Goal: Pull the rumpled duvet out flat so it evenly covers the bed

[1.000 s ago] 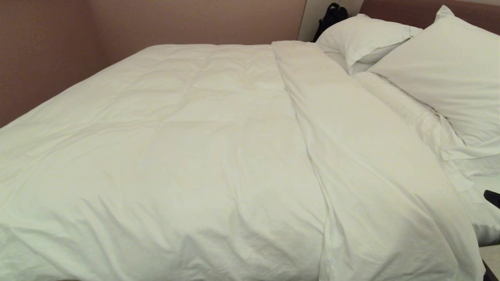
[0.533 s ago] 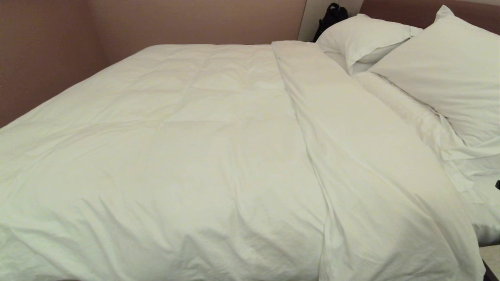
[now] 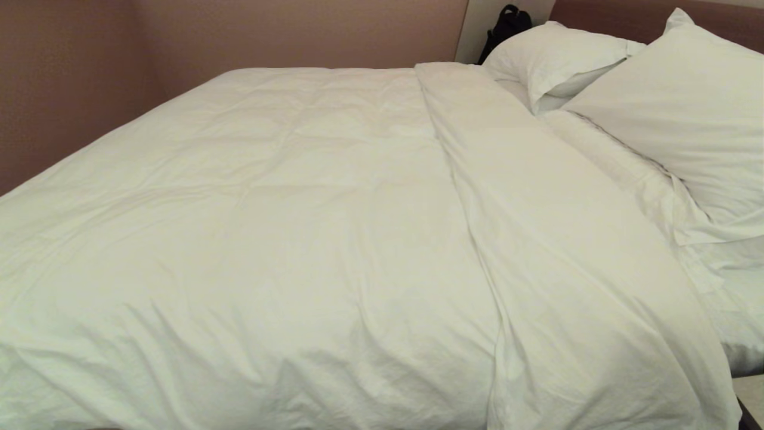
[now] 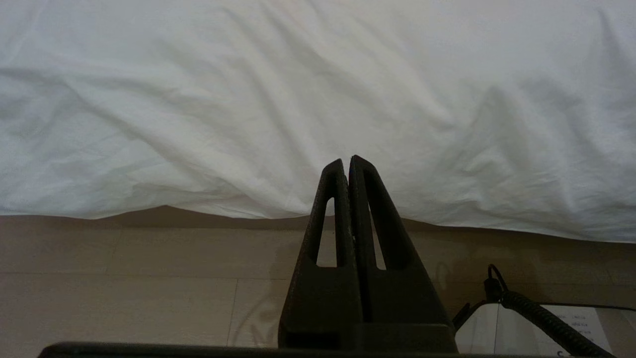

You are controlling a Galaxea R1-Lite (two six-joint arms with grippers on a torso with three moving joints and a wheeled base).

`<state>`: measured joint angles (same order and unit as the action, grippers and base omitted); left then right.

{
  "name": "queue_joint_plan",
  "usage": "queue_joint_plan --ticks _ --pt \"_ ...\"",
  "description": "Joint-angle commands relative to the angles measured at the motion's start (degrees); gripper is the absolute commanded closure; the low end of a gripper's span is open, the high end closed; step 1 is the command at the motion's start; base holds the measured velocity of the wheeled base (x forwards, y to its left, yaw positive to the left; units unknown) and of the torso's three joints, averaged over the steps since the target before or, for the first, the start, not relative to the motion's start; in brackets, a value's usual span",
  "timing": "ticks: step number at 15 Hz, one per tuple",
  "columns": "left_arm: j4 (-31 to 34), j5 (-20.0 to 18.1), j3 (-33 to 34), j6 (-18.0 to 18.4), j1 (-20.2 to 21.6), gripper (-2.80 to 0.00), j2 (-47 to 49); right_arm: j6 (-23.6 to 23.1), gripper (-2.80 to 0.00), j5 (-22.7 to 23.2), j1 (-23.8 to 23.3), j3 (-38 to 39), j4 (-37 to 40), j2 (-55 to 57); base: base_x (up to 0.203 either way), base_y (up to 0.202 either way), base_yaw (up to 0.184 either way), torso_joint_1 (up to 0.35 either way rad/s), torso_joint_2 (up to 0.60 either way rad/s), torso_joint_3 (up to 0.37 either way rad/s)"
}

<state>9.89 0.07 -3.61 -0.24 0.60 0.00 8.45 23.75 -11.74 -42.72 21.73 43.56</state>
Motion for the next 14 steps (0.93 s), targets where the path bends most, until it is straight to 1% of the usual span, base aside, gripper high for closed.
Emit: queue_joint_plan --ticks 1,3,7,8,11,14 --pt "0.0 0.0 0.0 0.0 0.0 0.0 0.0 1.8 0.0 0.2 1.3 0.2 2.4 -1.3 0.0 0.0 0.0 0.0 0.0 0.0" --pt "0.0 0.0 0.0 0.0 0.0 0.0 0.0 1.7 0.0 0.3 1.3 0.2 3.3 -2.0 0.0 0.0 0.0 0.0 0.0 0.0" --pt "0.0 0.0 0.0 0.0 0.0 0.0 0.0 1.1 0.0 0.2 1.3 0.4 6.3 -8.4 0.0 0.0 0.0 0.0 0.0 0.0" --pt "0.0 0.0 0.0 0.0 0.0 0.0 0.0 0.5 0.0 0.0 1.3 0.9 7.0 -9.2 0.0 0.0 0.0 0.0 0.0 0.0" --pt "0.0 0.0 0.0 0.0 0.0 0.0 0.0 -4.7 0.0 -0.8 1.2 4.6 8.6 -17.2 0.0 0.0 0.0 0.0 0.0 0.0" --pt "0.0 0.0 0.0 0.0 0.0 0.0 0.0 -6.3 0.0 -1.3 1.3 6.8 8.8 -21.8 0.0 0.0 0.0 0.0 0.0 0.0"
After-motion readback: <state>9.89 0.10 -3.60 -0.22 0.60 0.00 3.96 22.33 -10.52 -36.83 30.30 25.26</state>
